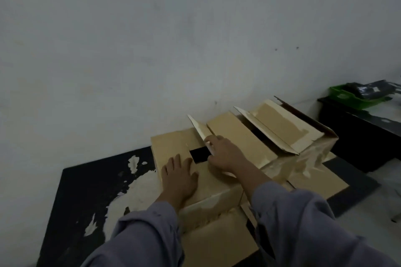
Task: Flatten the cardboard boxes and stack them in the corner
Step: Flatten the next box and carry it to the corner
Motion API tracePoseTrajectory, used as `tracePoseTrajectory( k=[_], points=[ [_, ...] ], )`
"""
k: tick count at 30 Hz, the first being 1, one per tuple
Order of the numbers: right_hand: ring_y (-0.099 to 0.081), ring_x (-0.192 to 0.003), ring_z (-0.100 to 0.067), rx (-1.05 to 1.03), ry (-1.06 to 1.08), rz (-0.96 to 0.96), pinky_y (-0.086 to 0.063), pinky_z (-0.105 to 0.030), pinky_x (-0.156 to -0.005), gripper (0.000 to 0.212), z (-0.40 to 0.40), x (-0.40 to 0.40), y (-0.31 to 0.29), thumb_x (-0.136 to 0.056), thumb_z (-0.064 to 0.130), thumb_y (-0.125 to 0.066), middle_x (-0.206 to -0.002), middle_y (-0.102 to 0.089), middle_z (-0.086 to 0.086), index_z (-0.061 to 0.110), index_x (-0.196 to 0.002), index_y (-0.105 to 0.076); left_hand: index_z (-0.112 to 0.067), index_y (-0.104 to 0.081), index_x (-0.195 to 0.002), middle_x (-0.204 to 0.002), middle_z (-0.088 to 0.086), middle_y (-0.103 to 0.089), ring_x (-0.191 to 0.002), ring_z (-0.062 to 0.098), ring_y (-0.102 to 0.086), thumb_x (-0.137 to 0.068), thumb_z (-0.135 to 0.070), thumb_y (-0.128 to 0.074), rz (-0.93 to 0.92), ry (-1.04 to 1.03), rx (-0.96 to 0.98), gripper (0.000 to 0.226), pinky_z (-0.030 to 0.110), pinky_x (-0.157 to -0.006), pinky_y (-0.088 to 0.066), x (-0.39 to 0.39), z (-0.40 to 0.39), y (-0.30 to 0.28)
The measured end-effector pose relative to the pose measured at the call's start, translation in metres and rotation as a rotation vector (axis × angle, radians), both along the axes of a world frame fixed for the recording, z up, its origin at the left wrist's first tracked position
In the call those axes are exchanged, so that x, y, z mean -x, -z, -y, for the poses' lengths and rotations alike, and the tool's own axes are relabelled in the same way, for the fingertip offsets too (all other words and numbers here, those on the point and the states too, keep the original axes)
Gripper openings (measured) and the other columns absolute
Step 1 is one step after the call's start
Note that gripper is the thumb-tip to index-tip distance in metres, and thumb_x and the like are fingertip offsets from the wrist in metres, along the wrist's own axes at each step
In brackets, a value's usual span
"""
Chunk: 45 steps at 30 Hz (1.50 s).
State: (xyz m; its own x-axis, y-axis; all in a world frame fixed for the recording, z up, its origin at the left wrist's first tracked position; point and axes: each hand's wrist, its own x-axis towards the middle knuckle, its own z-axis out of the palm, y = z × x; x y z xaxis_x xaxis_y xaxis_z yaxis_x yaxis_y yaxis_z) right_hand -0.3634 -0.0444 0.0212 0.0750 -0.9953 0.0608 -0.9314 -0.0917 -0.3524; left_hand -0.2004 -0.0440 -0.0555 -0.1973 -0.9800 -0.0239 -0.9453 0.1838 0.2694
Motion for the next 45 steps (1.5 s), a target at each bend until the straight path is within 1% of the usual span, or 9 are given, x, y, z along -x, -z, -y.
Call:
tracePoseTrajectory(
  k=[3, 11, 16, 19, 25, 30, 33, 37, 45],
  points=[
    [-0.053, -0.086, -0.031, 0.055, 0.023, 0.040, -0.046, -0.041, -0.069, 0.033, 0.014, 0.029, -0.016, -0.077, 0.017, -0.059, -0.102, -0.048, -0.008, 0.016, -0.103, -0.038, -0.035, -0.010, -0.152, -0.163, 0.005, 0.004, -0.149, 0.030, 0.004, -0.090, -0.071, -0.017, 0.081, -0.101, 0.023, 0.072, 0.051, -0.118, -0.002, 0.019, 0.001, 0.010],
    [-0.026, -0.134, -0.036, 0.053, 0.338, -0.231, -0.028, -0.056, -0.104, 0.052, 0.029, 0.100, -0.001, -0.087, 0.009, -0.042, -0.148, -0.025, -0.014, 0.017, -0.137, -0.032, -0.031, -0.006, -0.153, -0.162, 0.009, 0.007, -0.148, 0.035, 0.007, -0.086, -0.074, -0.026, 0.138, -0.245, -0.001, 0.083, 0.056, -0.117, 0.001, 0.045, 0.011, 0.015],
    [0.006, -0.147, -0.037, -0.034, 0.219, -0.377, 0.014, -0.071, -0.106, 0.059, 0.014, 0.094, 0.051, -0.095, 0.047, -0.030, -0.162, -0.003, -0.010, 0.026, -0.149, -0.019, -0.024, -0.006, -0.154, -0.162, 0.012, 0.004, -0.147, 0.038, 0.003, -0.094, -0.052, -0.035, 0.144, -0.252, -0.085, 0.072, 0.056, -0.117, -0.006, 0.054, 0.010, -0.003],
    [0.011, -0.147, -0.038, -0.023, 0.208, -0.416, 0.023, -0.068, -0.101, 0.076, 0.016, 0.085, 0.060, -0.090, 0.065, -0.025, -0.162, 0.003, -0.011, 0.026, -0.154, -0.009, -0.020, -0.026, -0.144, -0.146, 0.014, -0.033, -0.131, 0.037, -0.036, -0.088, -0.039, -0.050, 0.113, -0.216, -0.089, 0.063, 0.049, -0.101, -0.037, 0.046, 0.020, -0.039],
    [0.015, -0.145, -0.042, -0.073, 0.223, -0.332, 0.013, -0.068, -0.107, 0.077, 0.023, 0.072, 0.063, -0.090, 0.065, -0.030, -0.162, 0.007, -0.010, 0.029, -0.154, -0.008, -0.011, -0.052, -0.118, -0.103, 0.006, -0.062, -0.091, 0.025, -0.061, -0.086, -0.009, -0.052, 0.181, -0.349, 0.041, 0.033, 0.031, -0.064, -0.041, -0.001, 0.031, -0.108],
    [0.014, -0.145, -0.041, -0.098, 0.246, -0.304, 0.007, -0.067, -0.110, 0.074, 0.025, 0.067, 0.058, -0.090, 0.061, -0.037, -0.162, 0.006, -0.010, 0.030, -0.152, -0.013, -0.004, -0.046, -0.130, -0.125, 0.010, -0.056, -0.115, 0.027, -0.054, -0.089, -0.012, -0.049, 0.252, -0.560, 0.010, 0.042, 0.038, -0.095, -0.039, -0.052, 0.026, -0.102],
    [0.012, -0.145, -0.042, -0.078, 0.246, -0.309, 0.007, -0.069, -0.109, 0.072, 0.028, 0.064, 0.060, -0.089, 0.058, -0.039, -0.161, 0.004, -0.011, 0.029, -0.151, -0.014, 0.003, -0.015, -0.150, -0.158, 0.021, -0.014, -0.143, 0.038, -0.019, -0.095, -0.033, -0.040, 0.292, -0.590, -0.094, 0.070, 0.050, -0.115, -0.021, -0.075, 0.017, -0.064],
    [0.010, -0.145, -0.043, -0.038, 0.234, -0.327, 0.007, -0.071, -0.108, 0.075, 0.034, 0.065, 0.066, -0.087, 0.059, -0.041, -0.161, 0.002, -0.011, 0.028, -0.149, -0.015, -0.007, -0.005, -0.154, -0.161, 0.018, -0.001, -0.146, 0.042, -0.002, -0.085, -0.078, -0.012, 0.075, -0.524, -0.169, 0.099, 0.061, -0.114, -0.008, -0.066, -0.004, -0.015],
    [-0.003, -0.144, -0.043, 0.030, 0.123, -0.342, -0.001, -0.069, -0.109, 0.067, 0.078, 0.064, 0.068, -0.084, 0.042, -0.058, -0.158, -0.003, -0.015, 0.026, -0.140, -0.025, -0.007, -0.003, -0.154, -0.160, 0.018, -0.006, -0.146, 0.038, -0.011, -0.092, -0.070, -0.016, 0.045, -0.527, -0.113, 0.089, 0.052, -0.115, -0.021, -0.048, -0.001, 0.010]
  ],
)
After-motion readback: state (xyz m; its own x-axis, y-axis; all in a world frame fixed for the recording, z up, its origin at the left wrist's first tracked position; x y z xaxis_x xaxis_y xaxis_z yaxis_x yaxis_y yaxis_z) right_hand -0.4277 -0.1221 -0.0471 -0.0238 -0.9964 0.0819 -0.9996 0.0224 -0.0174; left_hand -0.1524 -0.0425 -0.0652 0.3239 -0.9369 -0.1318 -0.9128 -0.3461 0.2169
